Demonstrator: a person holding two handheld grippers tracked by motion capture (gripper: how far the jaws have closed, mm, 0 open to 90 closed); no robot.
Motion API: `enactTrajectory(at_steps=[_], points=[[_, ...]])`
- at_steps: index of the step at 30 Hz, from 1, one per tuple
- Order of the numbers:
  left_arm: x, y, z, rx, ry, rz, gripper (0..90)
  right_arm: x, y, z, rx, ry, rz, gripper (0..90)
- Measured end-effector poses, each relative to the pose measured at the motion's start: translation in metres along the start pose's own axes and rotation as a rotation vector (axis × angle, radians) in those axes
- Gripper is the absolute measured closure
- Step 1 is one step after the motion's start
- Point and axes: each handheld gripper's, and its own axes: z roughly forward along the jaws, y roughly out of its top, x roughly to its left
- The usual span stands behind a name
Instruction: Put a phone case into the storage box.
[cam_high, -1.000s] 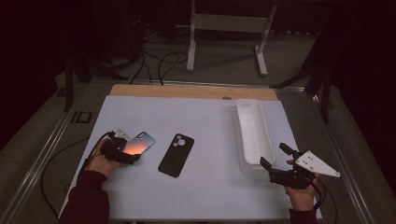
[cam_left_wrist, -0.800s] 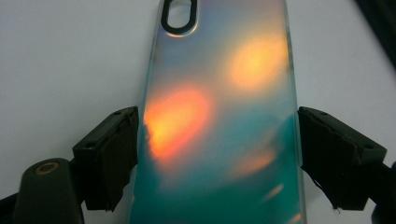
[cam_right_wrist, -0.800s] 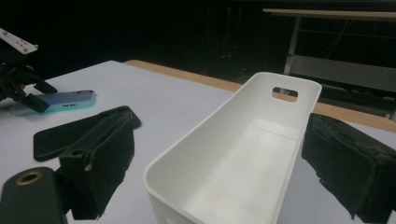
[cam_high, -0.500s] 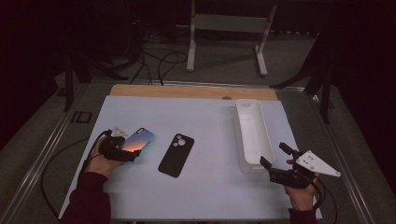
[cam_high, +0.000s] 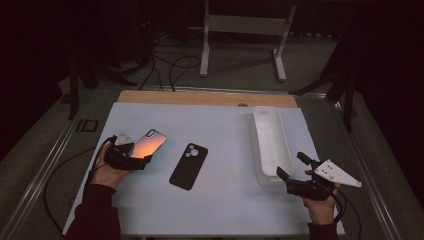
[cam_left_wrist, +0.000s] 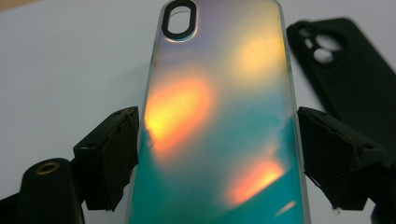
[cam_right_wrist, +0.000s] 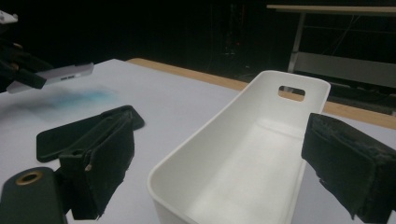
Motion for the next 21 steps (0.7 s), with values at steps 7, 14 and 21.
enactTrajectory(at_steps=[7, 14, 21], points=[[-0.01, 0.01, -0.004, -0.037, -0.002, 0.018, 16.8, 0.001, 0.001, 0.003, 0.006, 0.014, 0.009, 9.0], [-0.023, 0.026, -0.006, -0.081, -0.012, 0.044, 16.8, 0.0, 0.006, 0.009, 0.018, 0.026, 0.007, 9.0], [-0.04, 0.039, -0.005, -0.122, -0.046, 0.06, 16.8, -0.001, 0.01, 0.014, 0.032, 0.04, -0.002, 8.9]])
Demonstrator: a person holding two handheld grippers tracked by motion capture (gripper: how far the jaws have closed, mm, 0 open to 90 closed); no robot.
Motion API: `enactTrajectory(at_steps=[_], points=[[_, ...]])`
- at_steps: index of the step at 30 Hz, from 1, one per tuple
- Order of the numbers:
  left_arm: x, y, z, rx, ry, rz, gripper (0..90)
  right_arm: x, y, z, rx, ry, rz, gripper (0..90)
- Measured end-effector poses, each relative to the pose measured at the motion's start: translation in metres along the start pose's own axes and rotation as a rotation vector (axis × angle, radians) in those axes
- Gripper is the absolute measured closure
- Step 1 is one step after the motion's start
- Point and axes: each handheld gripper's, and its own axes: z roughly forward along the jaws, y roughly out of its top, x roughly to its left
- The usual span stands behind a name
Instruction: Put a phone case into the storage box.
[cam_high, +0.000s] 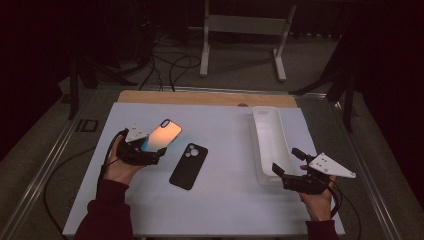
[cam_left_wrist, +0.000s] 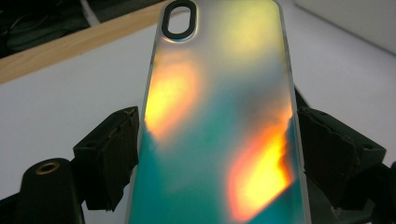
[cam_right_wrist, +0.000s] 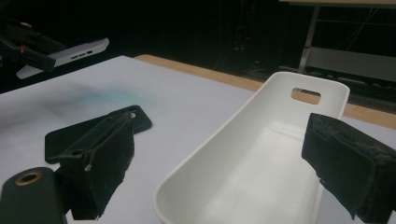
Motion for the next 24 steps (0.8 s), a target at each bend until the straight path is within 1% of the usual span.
enactTrajectory(at_steps=[5, 10, 14, 15, 17, 20, 24], points=[[-0.009, 0.006, 0.007, -0.005, -0.012, 0.017, 16.8, -0.002, 0.002, 0.004, 0.009, 0.014, 0.003, 9.0], [-0.018, 0.013, 0.011, -0.023, -0.018, 0.03, 16.8, -0.002, 0.004, 0.009, 0.022, 0.029, 0.011, 8.9], [-0.025, 0.019, 0.014, -0.035, -0.033, 0.044, 16.8, -0.002, 0.007, 0.013, 0.043, 0.042, 0.006, 8.9], [-0.028, 0.022, 0.016, -0.038, -0.036, 0.05, 16.8, -0.002, 0.007, 0.013, 0.044, 0.046, 0.007, 8.9], [-0.029, 0.023, 0.016, -0.039, -0.04, 0.053, 16.8, -0.002, 0.009, 0.015, 0.044, 0.048, 0.013, 8.9], [-0.035, 0.027, 0.019, -0.052, -0.053, 0.061, 16.8, -0.002, 0.01, 0.018, 0.049, 0.048, 0.016, 8.9], [-0.042, 0.034, 0.022, -0.061, -0.067, 0.085, 16.8, -0.002, 0.013, 0.021, 0.052, 0.056, 0.023, 8.9]])
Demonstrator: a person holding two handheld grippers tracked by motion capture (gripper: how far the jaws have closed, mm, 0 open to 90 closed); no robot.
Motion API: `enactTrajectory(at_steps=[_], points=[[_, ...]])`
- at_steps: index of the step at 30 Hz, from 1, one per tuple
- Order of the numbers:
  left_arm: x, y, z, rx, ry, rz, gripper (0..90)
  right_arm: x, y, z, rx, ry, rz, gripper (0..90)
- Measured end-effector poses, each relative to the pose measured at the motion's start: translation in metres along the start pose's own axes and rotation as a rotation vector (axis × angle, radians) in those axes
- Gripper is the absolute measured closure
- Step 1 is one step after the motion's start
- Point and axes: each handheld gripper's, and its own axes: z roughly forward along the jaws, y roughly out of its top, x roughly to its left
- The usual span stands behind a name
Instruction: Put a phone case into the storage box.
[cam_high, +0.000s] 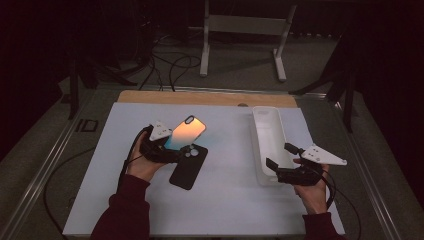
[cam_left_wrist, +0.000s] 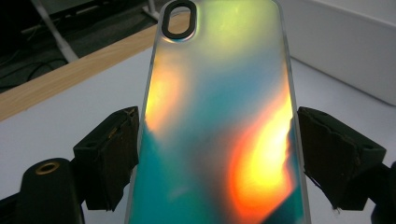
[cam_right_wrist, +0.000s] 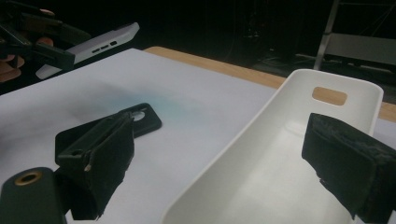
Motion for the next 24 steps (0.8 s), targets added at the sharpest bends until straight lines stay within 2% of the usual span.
enactTrajectory(at_steps=[11, 24], points=[[-0.015, 0.014, 0.005, -0.031, -0.027, 0.056, 16.8, 0.002, 0.009, 0.007, 0.011, 0.011, 0.015, 8.8], [-0.033, 0.029, 0.012, -0.05, -0.064, 0.106, 16.8, 0.008, 0.019, 0.019, 0.015, 0.034, -0.002, 8.8]])
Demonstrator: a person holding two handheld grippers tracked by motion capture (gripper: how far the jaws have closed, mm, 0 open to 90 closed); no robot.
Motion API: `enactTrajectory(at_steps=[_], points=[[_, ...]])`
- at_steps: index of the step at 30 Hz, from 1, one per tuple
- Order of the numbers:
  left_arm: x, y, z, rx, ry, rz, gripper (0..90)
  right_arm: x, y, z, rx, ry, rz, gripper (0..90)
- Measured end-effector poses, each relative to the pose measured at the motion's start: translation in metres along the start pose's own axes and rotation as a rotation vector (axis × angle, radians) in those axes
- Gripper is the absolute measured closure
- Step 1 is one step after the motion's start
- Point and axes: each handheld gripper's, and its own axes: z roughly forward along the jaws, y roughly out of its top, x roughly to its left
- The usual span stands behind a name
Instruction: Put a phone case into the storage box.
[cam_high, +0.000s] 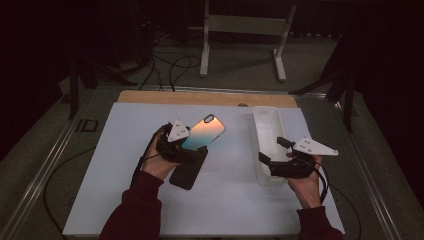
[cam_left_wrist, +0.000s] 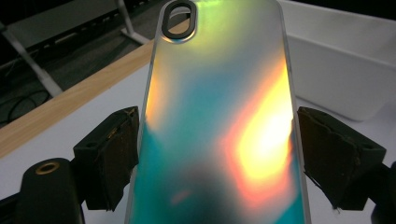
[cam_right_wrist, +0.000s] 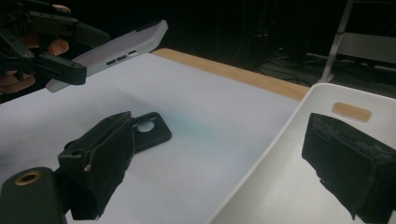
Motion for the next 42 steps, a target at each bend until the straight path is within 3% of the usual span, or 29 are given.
enactTrajectory(at_steps=[13, 37, 38, 42], points=[[-0.019, 0.017, 0.013, -0.021, -0.043, 0.044, 16.8, 0.007, 0.011, 0.013, 0.003, 0.031, -0.003, 8.7], [-0.048, 0.026, 0.027, -0.029, -0.091, 0.116, 16.8, 0.015, 0.02, 0.036, 0.005, 0.096, 0.048, 8.7], [-0.049, 0.026, 0.027, -0.029, -0.093, 0.121, 16.8, 0.014, 0.021, 0.041, -0.006, 0.146, 0.12, 8.8], [-0.053, 0.027, 0.027, -0.036, -0.099, 0.128, 16.8, 0.015, 0.023, 0.045, 0.012, 0.162, 0.142, 9.3]])
